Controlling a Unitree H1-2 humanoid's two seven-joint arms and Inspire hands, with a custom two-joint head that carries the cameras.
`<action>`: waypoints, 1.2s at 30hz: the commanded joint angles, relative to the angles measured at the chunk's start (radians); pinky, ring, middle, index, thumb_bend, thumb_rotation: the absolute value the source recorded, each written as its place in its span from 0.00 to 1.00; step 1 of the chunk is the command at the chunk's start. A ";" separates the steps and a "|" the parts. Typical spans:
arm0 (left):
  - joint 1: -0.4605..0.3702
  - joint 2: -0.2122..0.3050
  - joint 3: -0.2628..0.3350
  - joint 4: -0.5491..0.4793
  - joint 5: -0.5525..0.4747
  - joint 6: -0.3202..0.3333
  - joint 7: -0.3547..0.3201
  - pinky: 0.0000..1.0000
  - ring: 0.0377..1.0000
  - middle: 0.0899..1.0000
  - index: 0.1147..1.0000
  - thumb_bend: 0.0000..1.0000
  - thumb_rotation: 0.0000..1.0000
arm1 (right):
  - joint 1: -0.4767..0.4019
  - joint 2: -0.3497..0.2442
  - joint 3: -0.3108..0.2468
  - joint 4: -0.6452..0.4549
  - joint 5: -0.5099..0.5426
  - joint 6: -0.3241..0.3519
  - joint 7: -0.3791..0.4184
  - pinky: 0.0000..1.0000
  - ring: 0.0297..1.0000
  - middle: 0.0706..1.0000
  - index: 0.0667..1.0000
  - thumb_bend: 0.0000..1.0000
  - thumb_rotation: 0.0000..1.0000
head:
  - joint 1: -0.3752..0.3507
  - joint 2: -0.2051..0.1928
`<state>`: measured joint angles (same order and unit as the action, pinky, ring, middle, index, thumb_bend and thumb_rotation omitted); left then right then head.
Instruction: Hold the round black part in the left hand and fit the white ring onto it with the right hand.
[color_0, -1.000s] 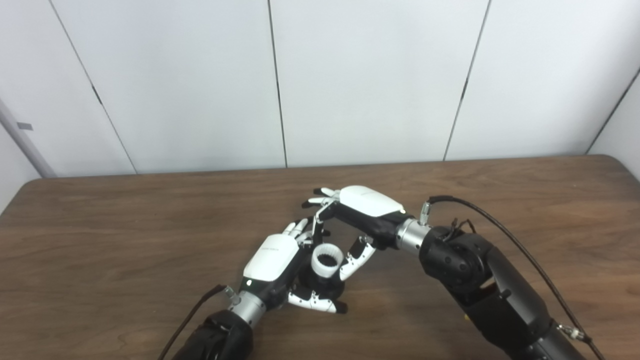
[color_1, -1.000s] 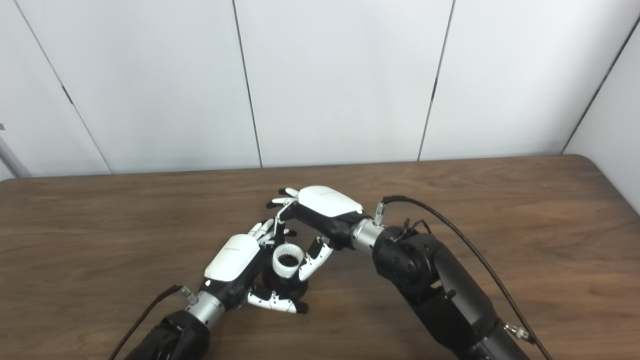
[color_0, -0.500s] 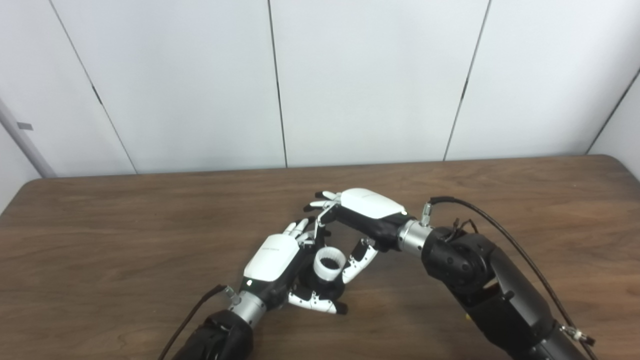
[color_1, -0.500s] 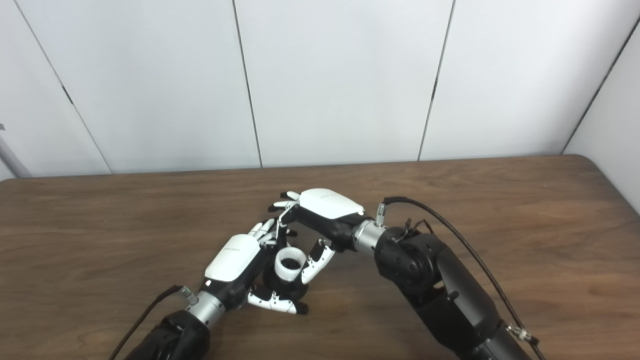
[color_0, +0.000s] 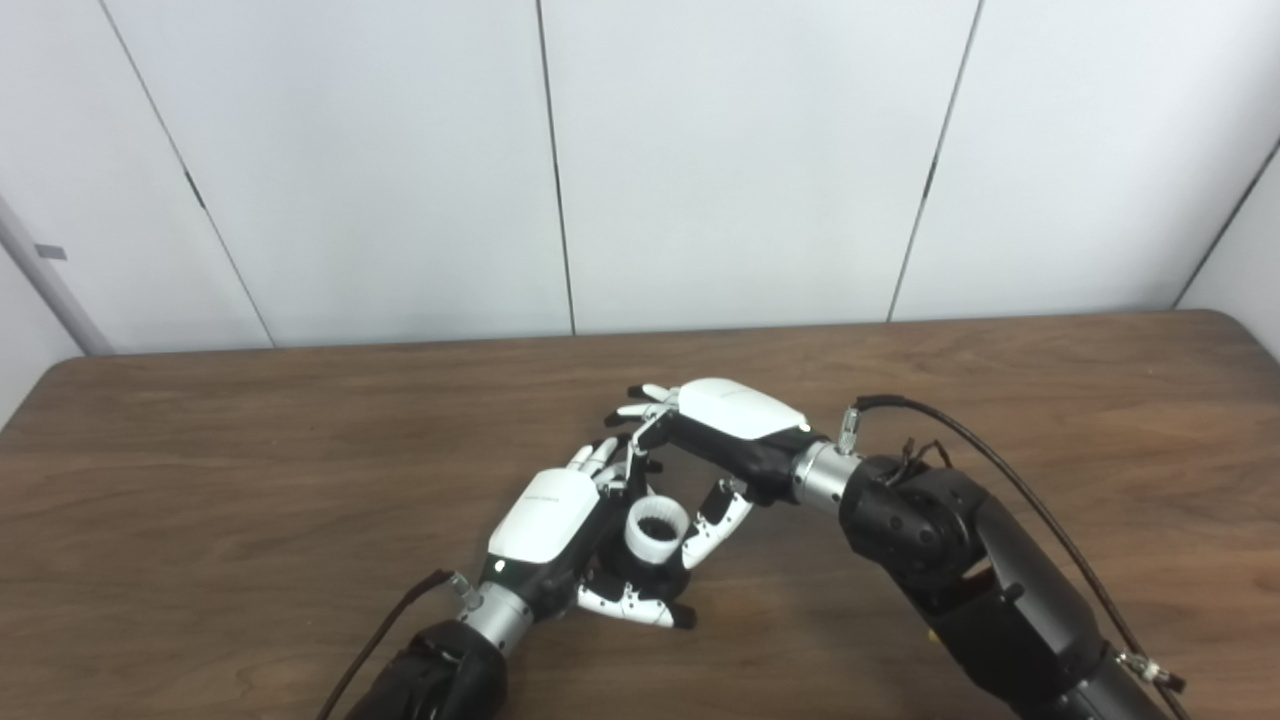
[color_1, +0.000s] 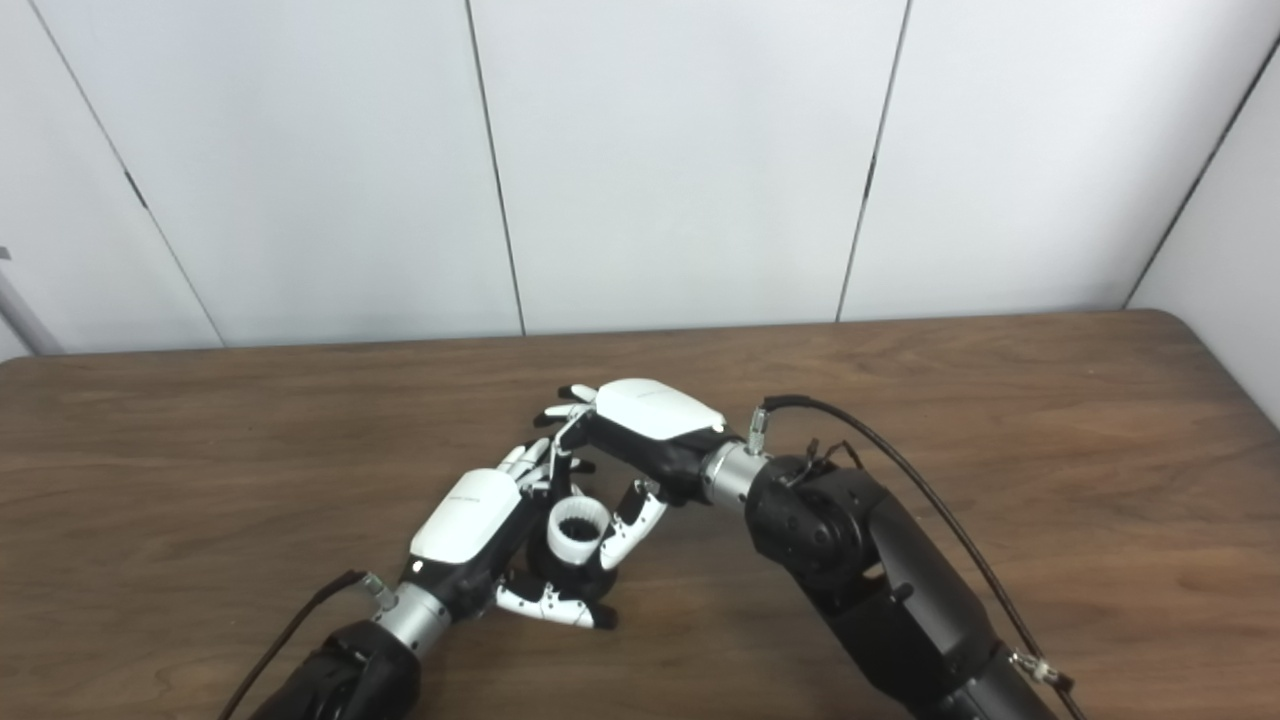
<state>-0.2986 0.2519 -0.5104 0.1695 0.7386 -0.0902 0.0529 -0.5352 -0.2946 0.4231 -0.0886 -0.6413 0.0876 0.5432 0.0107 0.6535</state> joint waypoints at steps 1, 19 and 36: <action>0.022 0.002 -0.030 0.015 0.022 0.013 -0.075 1.00 1.00 0.87 0.41 0.52 0.05 | -0.030 0.007 -0.007 -0.016 0.008 -0.016 -0.018 0.99 1.00 0.90 0.44 0.52 0.13 | 0.002 0.001; 0.033 -0.003 -0.032 -0.028 0.026 0.035 -0.088 1.00 1.00 0.86 0.41 0.52 0.05 | -0.025 0.017 0.016 0.007 0.003 -0.029 -0.025 1.00 1.00 0.90 0.44 0.52 0.13 | 0.012 0.010; 0.034 0.000 -0.030 -0.030 0.024 0.045 -0.100 1.00 1.00 0.87 0.41 0.52 0.05 | -0.033 0.001 0.026 -0.029 -0.015 0.018 0.034 1.00 1.00 1.00 0.75 0.98 0.32 | 0.007 0.010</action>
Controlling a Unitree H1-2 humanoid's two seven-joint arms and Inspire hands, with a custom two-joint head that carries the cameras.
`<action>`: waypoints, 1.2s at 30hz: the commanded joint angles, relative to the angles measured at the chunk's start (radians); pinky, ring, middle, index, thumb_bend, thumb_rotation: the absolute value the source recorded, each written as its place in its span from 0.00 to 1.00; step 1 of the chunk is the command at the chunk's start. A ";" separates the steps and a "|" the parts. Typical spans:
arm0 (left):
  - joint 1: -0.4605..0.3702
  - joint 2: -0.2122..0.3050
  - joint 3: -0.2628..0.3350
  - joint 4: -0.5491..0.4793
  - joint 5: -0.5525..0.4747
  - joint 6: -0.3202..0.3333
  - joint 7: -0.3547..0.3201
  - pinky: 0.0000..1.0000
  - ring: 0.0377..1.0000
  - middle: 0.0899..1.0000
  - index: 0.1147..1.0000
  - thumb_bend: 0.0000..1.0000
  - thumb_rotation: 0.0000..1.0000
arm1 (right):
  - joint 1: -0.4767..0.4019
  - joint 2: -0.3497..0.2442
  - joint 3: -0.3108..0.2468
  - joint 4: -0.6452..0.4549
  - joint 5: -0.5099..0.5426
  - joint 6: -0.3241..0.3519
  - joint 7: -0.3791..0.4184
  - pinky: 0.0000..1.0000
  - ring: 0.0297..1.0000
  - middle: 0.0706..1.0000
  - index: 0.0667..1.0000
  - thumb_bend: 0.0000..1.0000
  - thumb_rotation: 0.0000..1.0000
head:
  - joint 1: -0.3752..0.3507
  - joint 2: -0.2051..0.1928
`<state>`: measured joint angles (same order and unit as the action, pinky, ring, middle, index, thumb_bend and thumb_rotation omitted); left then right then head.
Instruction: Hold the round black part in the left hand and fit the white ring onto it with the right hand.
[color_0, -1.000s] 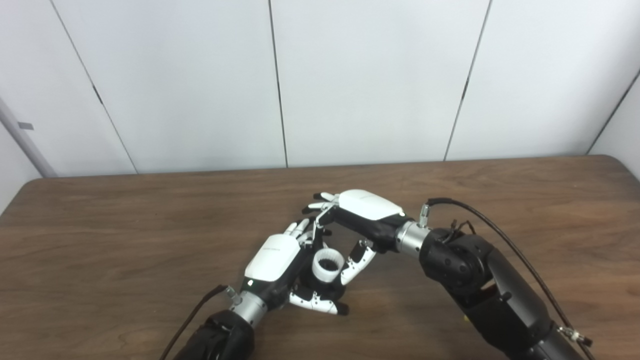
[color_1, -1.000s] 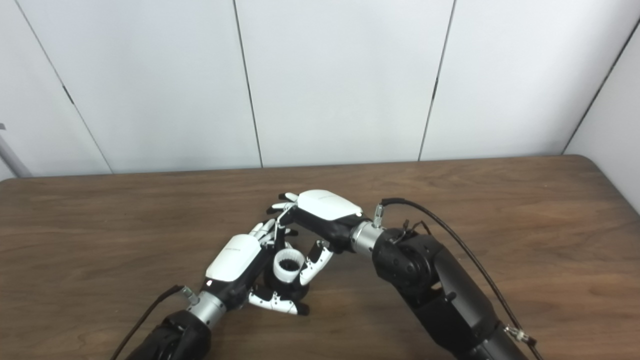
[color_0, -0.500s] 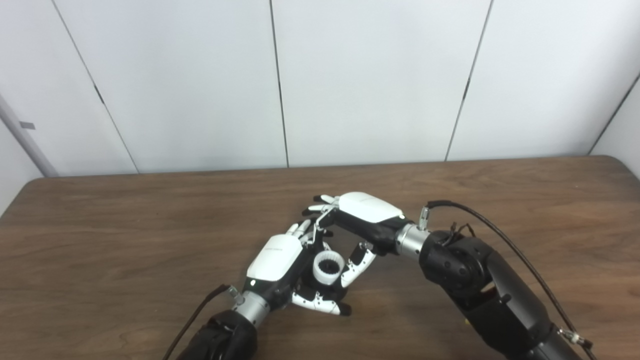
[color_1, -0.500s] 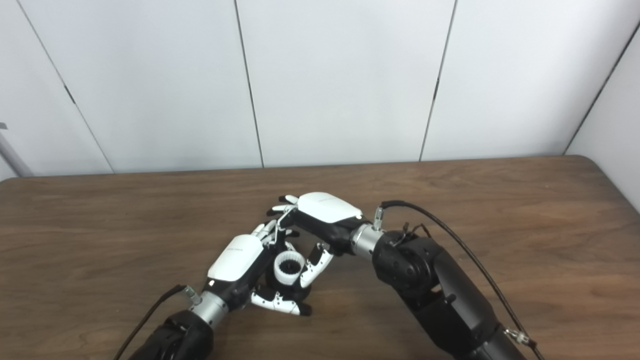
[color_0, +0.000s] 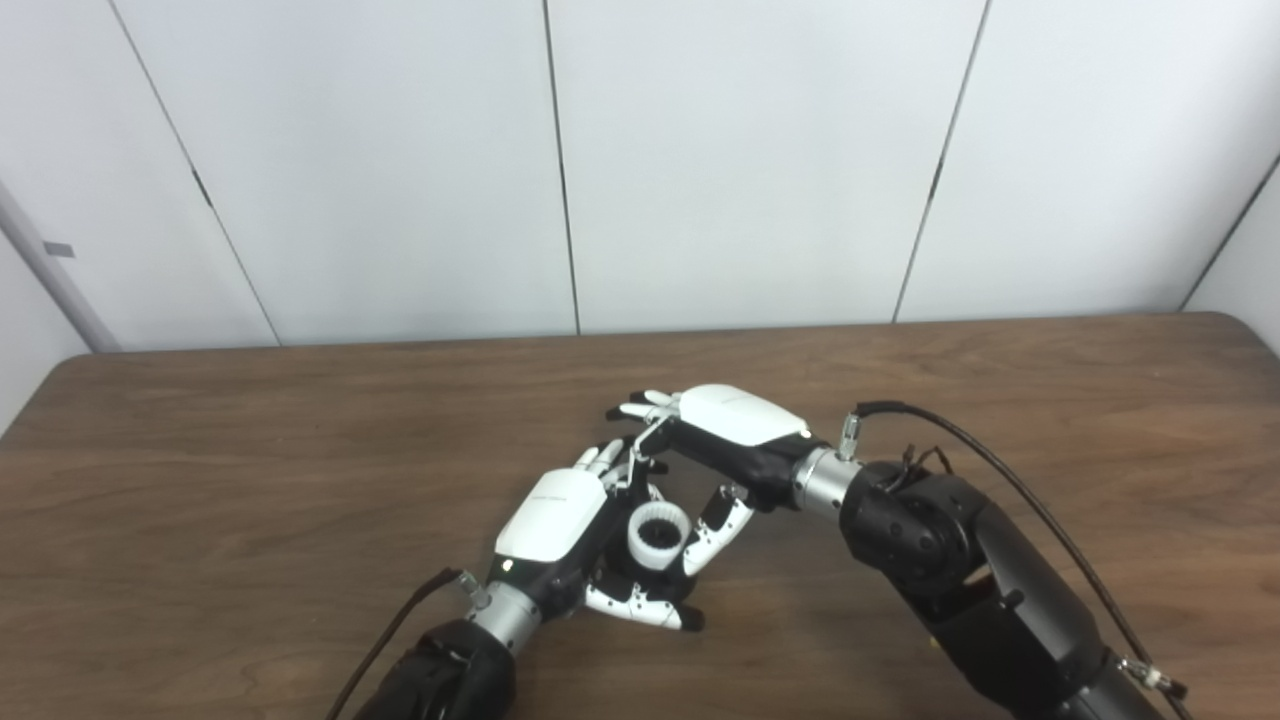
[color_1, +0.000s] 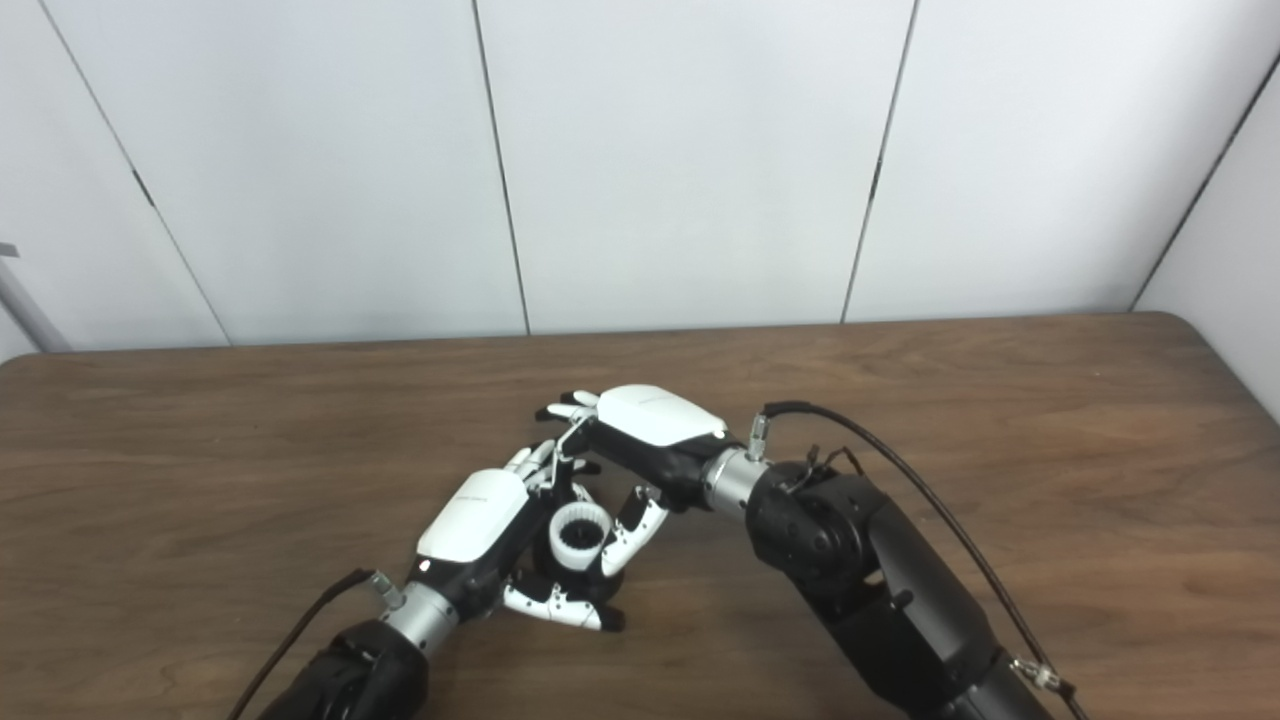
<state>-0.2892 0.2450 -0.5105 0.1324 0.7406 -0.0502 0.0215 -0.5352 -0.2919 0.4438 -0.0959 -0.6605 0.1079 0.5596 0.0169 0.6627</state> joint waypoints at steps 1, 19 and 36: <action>0.025 0.007 -0.030 0.008 0.022 0.005 -0.068 1.00 1.00 0.86 0.41 0.52 0.05 | -0.033 -0.004 0.005 -0.022 0.007 -0.003 0.021 1.00 1.00 1.00 0.78 0.99 0.36 | 0.002 0.001; 0.026 0.009 -0.016 0.020 0.005 -0.009 -0.058 1.00 1.00 0.86 0.41 0.52 0.05 | -0.025 -0.012 0.009 -0.044 -0.003 0.031 0.054 1.00 1.00 1.00 0.82 1.00 0.36 | 0.001 0.005; 0.026 0.002 -0.018 0.027 0.007 -0.002 -0.059 1.00 1.00 0.86 0.41 0.52 0.05 | 0.003 0.011 -0.032 -0.049 0.014 0.041 -0.014 1.00 1.00 1.00 1.00 1.00 0.47 | 0.004 0.001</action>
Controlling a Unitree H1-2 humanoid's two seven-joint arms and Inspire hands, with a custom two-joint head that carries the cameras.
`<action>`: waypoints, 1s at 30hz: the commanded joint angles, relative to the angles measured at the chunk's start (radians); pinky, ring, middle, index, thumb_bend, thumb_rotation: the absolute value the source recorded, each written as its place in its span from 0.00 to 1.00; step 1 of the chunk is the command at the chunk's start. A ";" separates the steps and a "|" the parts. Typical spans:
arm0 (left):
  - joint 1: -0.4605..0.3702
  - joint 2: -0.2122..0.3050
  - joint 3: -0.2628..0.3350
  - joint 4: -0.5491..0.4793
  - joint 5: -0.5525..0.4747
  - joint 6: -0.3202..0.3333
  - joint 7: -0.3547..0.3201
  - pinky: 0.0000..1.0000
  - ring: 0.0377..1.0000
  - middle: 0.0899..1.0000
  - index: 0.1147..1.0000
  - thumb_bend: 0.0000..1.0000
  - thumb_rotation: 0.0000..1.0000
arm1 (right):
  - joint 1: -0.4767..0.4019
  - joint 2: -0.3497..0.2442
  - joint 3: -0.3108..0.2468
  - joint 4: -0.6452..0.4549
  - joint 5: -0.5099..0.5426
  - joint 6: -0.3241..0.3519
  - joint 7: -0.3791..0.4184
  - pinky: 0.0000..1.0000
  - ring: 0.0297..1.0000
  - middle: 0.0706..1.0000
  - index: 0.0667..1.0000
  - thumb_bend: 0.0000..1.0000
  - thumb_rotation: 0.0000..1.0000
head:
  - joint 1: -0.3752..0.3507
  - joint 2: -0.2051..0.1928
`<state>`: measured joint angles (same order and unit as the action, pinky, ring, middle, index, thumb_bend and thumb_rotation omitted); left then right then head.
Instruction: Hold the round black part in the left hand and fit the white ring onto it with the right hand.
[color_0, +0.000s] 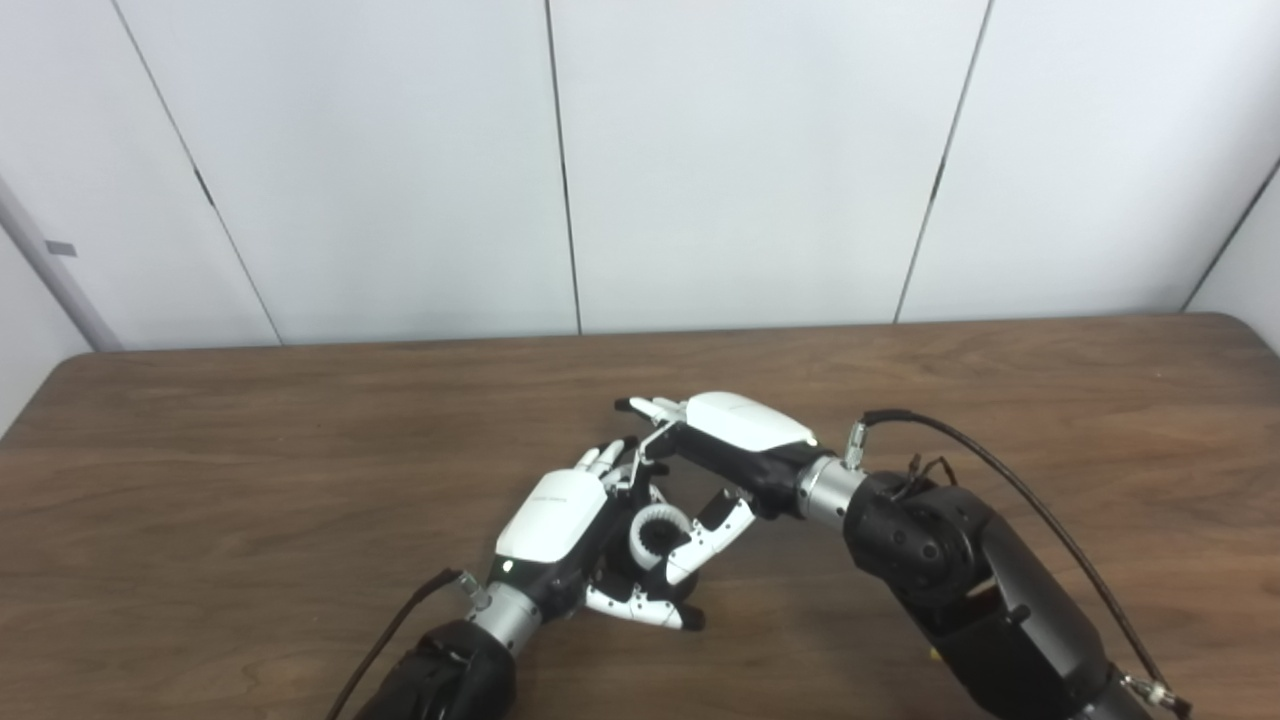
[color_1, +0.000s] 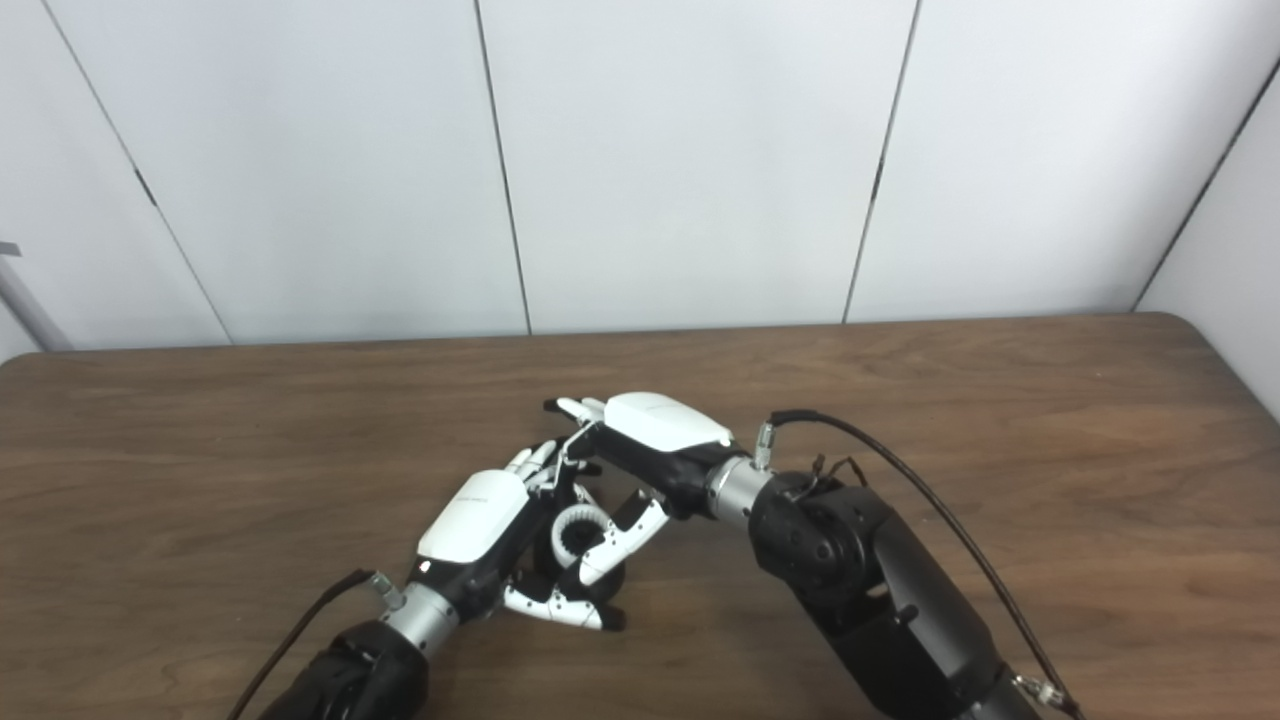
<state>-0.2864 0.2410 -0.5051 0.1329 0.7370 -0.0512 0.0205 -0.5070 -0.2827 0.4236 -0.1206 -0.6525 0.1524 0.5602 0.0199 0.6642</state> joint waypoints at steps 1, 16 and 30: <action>0.023 0.006 -0.022 0.028 0.009 -0.003 -0.056 1.00 1.00 0.86 0.41 0.52 0.05 | -0.026 0.001 -0.011 -0.025 0.005 -0.001 -0.013 1.00 1.00 1.00 1.00 1.00 0.47 | 0.002 -0.002; 0.020 0.005 -0.014 0.057 -0.007 -0.009 -0.049 1.00 1.00 0.87 0.41 0.52 0.05 | -0.034 -0.021 -0.032 -0.020 0.012 0.016 -0.015 1.00 1.00 1.00 1.00 1.00 0.46 | -0.002 -0.010; 0.018 -0.001 -0.005 0.085 -0.006 -0.025 -0.036 1.00 1.00 0.86 0.41 0.52 0.05 | -0.031 -0.062 -0.107 -0.032 0.038 0.042 -0.029 1.00 1.00 1.00 1.00 1.00 0.41 | -0.004 -0.024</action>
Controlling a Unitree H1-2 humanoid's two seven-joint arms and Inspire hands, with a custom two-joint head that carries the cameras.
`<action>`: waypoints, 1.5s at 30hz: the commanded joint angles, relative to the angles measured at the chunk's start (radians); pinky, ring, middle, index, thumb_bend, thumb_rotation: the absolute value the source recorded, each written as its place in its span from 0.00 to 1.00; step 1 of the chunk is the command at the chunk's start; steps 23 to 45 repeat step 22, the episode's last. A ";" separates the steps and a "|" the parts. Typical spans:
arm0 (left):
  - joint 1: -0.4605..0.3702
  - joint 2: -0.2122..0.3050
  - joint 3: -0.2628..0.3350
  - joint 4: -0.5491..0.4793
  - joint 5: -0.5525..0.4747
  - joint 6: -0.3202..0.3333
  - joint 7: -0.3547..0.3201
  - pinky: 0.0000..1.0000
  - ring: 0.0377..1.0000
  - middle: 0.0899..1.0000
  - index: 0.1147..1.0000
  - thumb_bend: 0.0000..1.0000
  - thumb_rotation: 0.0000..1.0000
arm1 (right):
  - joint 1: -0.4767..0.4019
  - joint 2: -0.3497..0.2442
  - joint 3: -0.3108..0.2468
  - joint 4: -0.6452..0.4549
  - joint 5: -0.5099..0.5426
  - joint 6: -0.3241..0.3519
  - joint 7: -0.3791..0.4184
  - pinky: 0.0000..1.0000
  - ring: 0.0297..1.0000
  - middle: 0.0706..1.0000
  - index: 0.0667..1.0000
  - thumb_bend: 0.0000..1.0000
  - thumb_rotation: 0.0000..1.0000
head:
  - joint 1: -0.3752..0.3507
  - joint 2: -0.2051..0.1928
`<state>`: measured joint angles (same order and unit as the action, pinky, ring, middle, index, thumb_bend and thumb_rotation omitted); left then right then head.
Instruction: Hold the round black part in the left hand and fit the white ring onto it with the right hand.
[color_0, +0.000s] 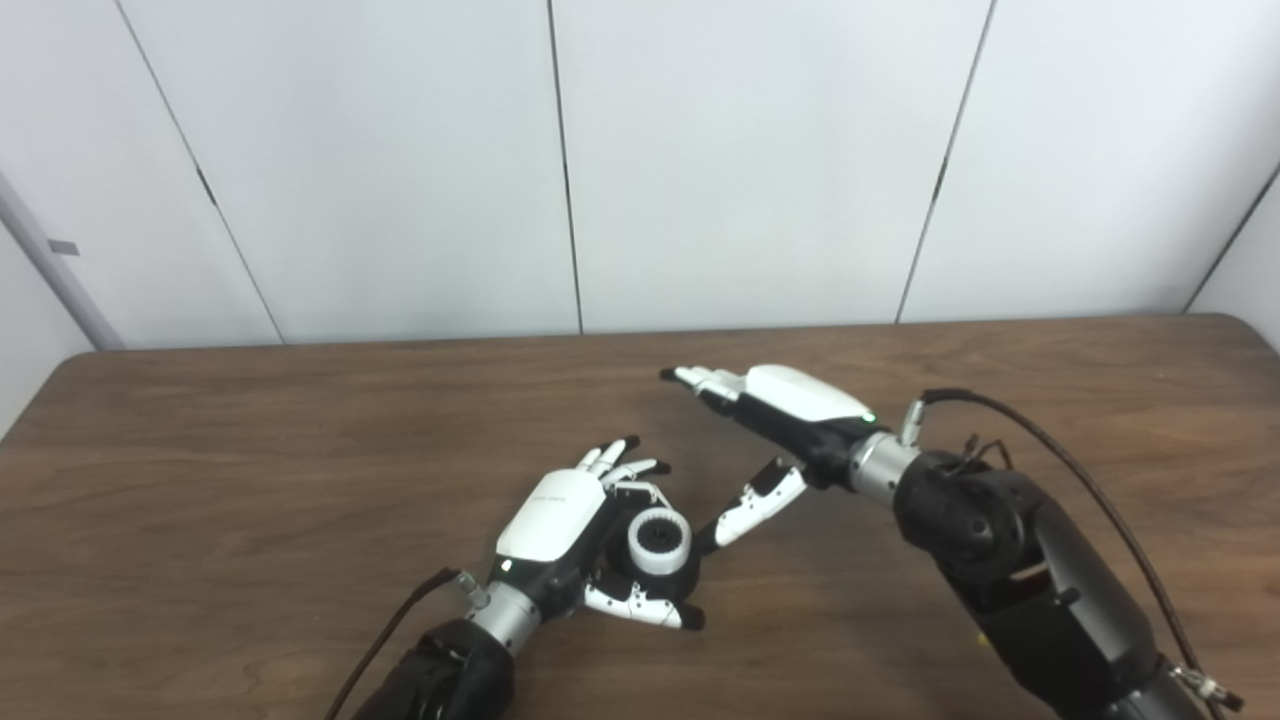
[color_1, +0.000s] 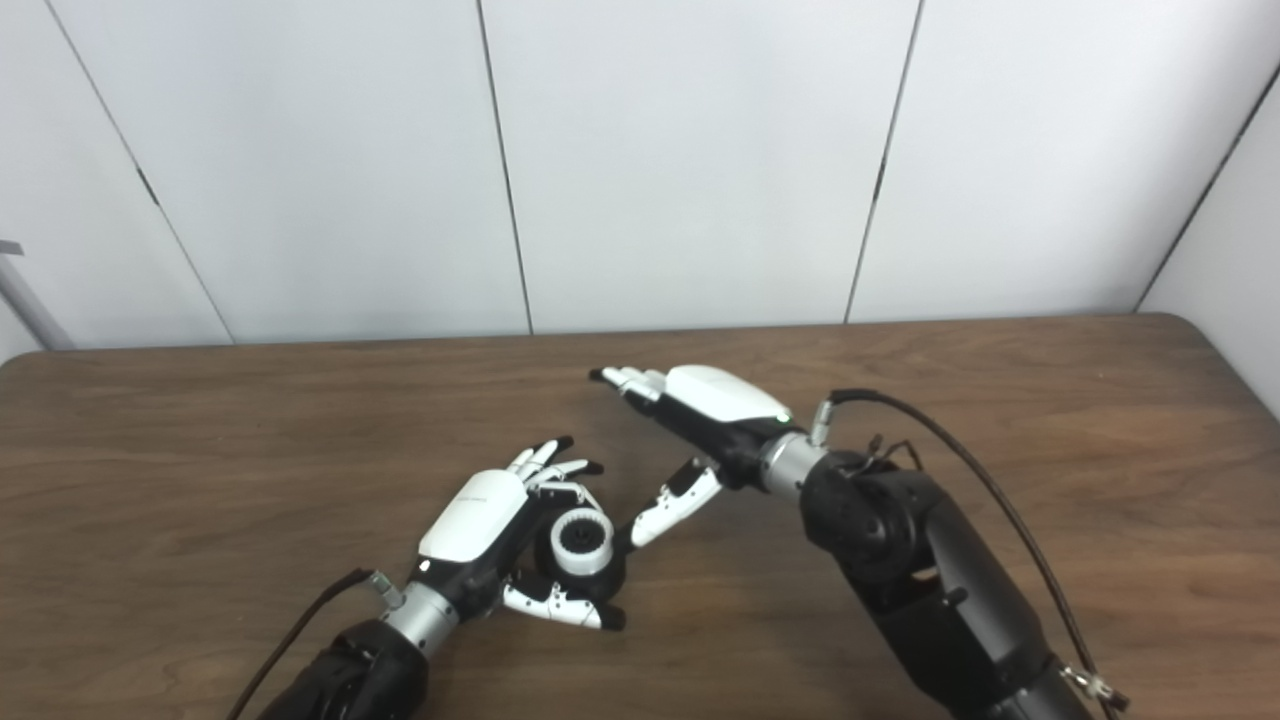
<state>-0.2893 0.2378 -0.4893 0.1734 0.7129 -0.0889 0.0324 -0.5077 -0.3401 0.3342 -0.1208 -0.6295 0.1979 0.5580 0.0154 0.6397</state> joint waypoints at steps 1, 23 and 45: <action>0.021 0.002 -0.021 0.045 0.018 0.011 -0.048 1.00 1.00 0.86 0.41 0.52 0.05 | -0.028 -0.004 -0.023 -0.033 0.017 -0.001 -0.028 1.00 1.00 1.00 1.00 1.00 0.41 | 0.001 0.000; -0.006 -0.012 -0.010 0.191 0.075 -0.063 0.114 1.00 1.00 0.85 0.41 0.52 0.05 | 0.434 -0.003 -0.382 -0.057 0.344 -0.289 -0.368 1.00 1.00 1.00 1.00 0.71 0.58 | -0.008 -0.058; -0.006 -0.012 -0.010 0.191 0.075 -0.063 0.114 1.00 1.00 0.85 0.41 0.52 0.05 | 0.434 -0.003 -0.382 -0.057 0.344 -0.289 -0.368 1.00 1.00 1.00 1.00 0.71 0.58 | -0.008 -0.058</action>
